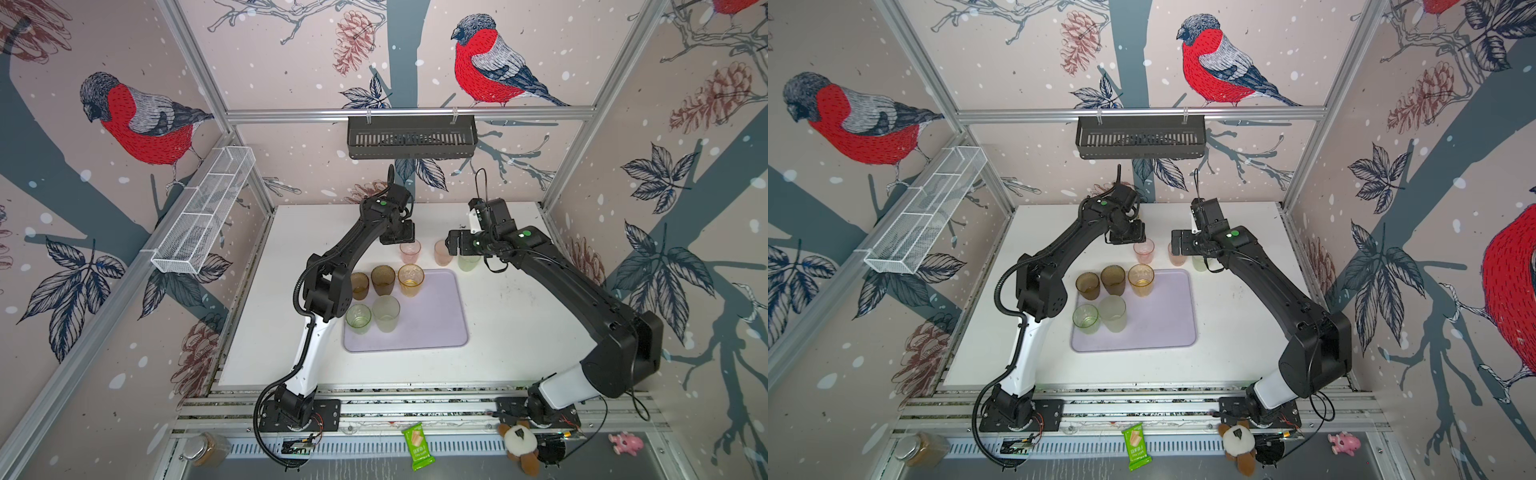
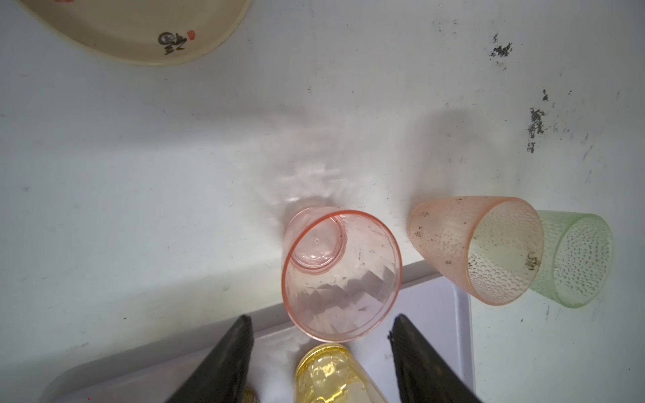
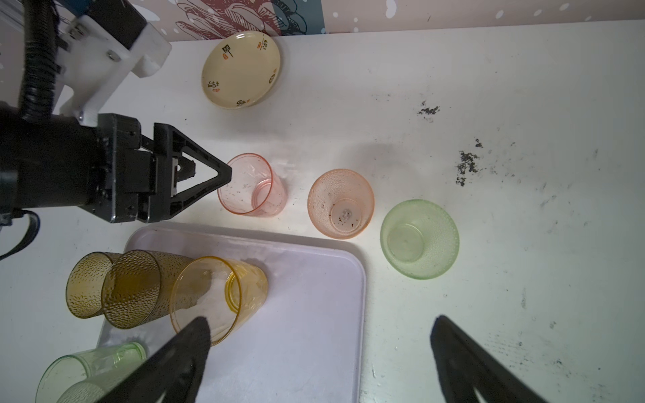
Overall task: Place the glasses into the tray
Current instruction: Pick up the glass from the top-center of the table.
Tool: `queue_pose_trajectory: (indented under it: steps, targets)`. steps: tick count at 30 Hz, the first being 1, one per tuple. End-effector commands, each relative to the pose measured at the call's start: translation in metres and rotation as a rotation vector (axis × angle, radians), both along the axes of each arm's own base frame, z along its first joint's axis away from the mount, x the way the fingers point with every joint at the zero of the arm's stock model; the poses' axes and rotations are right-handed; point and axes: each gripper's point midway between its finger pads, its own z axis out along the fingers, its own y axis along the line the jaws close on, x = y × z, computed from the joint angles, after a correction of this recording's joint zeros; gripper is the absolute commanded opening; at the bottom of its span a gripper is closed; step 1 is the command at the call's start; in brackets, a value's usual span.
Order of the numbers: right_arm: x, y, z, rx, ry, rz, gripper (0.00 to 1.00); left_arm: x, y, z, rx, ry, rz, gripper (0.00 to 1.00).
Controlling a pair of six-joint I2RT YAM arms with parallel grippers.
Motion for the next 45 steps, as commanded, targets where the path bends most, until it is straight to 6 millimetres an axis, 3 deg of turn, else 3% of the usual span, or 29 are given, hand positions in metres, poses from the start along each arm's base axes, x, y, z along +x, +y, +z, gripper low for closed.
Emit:
queue_pose_trajectory:
  steps: [1,22,45]
  targets:
    - [0.003,0.006,0.010,0.012,-0.060,0.058,0.99,-0.005,0.007,-0.013,0.036,0.036,0.027,0.63]
    - [0.002,-0.001,0.027,0.016,-0.117,0.095,1.00,-0.006,0.008,-0.046,0.068,0.074,0.065,0.39]
    - [0.012,-0.011,0.026,0.036,-0.124,0.076,0.99,-0.004,0.009,-0.049,0.083,0.082,0.062,0.16]
